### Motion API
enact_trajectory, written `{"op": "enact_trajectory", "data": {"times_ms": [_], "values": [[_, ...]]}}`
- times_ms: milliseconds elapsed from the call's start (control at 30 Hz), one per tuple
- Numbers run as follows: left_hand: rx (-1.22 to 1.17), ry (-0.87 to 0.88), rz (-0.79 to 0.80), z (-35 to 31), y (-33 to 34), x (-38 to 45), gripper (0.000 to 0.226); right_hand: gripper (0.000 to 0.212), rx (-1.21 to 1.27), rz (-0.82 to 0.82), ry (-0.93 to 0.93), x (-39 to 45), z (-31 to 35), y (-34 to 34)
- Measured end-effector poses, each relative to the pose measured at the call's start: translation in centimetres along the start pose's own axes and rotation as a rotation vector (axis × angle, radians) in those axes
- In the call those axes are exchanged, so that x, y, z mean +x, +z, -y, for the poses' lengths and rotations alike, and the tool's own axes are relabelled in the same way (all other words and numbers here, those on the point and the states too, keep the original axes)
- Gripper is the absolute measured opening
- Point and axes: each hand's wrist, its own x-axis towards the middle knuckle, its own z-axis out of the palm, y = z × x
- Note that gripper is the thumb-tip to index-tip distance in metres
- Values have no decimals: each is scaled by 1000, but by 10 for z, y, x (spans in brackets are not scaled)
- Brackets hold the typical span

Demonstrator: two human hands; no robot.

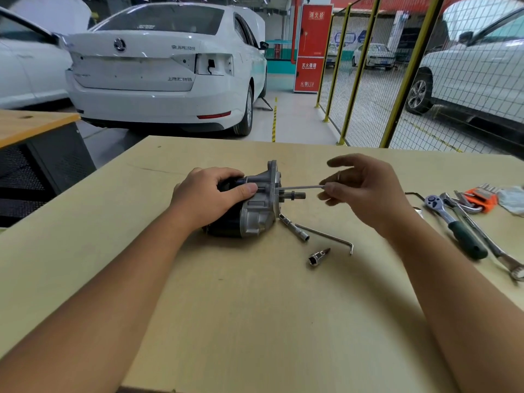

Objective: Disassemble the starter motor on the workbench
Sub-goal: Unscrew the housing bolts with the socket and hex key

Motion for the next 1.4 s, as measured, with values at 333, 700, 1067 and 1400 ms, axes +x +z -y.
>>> {"op": "enact_trajectory", "data": {"times_ms": [333,700,1067,1400], "values": [[-5,-5,-5,-1,0,-1,73,17,490,192,564,-4,16,0],[7,-3,2,-1,0,0,76,48,547,230,840,-2,15,-7],[11,0,-1,-1,-1,-1,78,18,548,392,667,-2,10,-22],[1,-1,4,-1,-1,-1,77,21,-65,426,471,-12,9,7]]}}
